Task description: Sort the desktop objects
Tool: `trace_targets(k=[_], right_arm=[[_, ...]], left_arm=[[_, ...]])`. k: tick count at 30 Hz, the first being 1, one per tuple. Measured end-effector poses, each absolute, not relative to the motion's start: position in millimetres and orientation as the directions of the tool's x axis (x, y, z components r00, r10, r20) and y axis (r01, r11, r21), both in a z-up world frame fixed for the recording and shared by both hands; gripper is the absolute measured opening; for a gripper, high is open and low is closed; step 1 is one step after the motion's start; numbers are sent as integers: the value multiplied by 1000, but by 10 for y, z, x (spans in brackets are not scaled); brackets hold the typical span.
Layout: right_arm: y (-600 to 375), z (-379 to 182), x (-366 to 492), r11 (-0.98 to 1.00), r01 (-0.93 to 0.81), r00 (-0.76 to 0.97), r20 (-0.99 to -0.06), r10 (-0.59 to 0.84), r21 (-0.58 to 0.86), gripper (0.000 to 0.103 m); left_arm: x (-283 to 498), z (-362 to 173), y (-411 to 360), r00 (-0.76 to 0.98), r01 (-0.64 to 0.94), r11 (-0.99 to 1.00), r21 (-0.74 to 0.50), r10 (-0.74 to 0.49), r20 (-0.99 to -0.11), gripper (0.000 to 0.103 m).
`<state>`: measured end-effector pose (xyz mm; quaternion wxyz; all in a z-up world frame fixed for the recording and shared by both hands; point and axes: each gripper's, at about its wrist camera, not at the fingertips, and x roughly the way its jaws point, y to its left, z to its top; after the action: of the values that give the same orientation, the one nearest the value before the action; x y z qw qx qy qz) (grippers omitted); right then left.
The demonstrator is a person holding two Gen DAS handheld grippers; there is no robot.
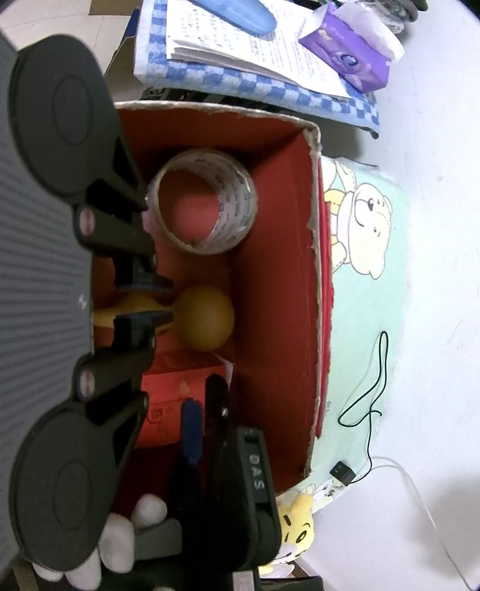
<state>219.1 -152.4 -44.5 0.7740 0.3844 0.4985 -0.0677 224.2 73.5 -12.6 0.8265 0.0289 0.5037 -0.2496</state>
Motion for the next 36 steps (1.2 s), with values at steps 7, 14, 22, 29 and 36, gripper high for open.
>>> trace_targets(k=[7,14,22,29,36], right_arm=[[-1280,-218,2231,866,331,495,-851,178,374,37],[-1062,-250,2552,994,104,488,-872,-28,27,48],[-1158,-434,2739,977,76,382,-911,158,201,46],[-1162,-452,2710,927,80,380,-871,312,367,46],[-1156,-304,2626,848,45,415,-782,465,528,47]], left_arm=[[2226,-81,655,378,474,858,-196,-399,-835,11],[2218,-81,600,376,504,842,-194,-416,-828,15],[2277,-196,505,349,499,853,-152,-358,-866,16],[2249,-191,538,365,473,872,-122,-320,-874,23],[2229,-150,507,382,454,886,-93,-287,-878,23]])
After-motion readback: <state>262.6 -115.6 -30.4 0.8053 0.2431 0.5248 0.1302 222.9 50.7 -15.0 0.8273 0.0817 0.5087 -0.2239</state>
